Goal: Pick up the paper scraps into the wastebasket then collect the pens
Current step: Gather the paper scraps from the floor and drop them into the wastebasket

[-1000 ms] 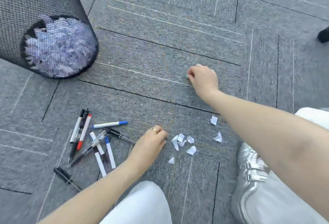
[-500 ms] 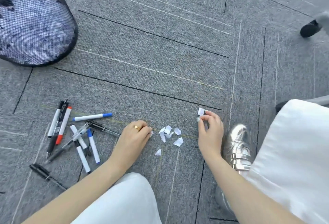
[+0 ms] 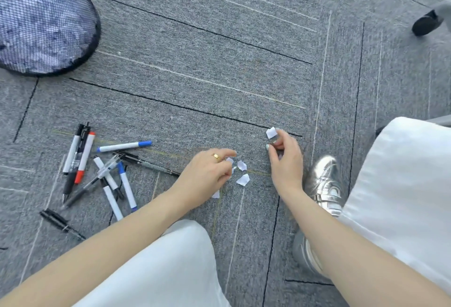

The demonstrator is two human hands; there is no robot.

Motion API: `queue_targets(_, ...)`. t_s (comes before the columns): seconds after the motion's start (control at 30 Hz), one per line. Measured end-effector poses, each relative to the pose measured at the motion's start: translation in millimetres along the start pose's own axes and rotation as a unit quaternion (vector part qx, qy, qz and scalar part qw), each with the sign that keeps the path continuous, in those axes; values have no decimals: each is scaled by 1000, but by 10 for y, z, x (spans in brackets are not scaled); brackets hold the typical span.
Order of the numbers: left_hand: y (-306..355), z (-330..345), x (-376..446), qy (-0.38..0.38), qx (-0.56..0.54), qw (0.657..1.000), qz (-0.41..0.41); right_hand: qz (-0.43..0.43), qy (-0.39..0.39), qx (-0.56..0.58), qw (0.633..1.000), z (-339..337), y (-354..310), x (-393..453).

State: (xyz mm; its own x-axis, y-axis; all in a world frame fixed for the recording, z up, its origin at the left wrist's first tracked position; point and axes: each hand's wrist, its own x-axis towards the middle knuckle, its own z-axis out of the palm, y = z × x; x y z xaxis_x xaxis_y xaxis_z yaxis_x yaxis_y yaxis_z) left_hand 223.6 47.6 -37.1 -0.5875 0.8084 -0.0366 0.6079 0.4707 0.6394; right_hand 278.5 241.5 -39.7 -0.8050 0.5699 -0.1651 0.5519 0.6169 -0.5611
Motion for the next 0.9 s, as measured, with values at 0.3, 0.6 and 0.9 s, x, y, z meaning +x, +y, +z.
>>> queue_targets(0.3,-16,24,53,-78,101,986,111,-76,-46,-53,995,-92,66,97)
queue_targets(0.6,12,-14,-70,-5,-131,978,-160,-65,-53,-53,995,-143,0,215)
queue_targets(0.9,80,251,-353,11,-69,996,-63,53,23,4,998,-63,187,-360)
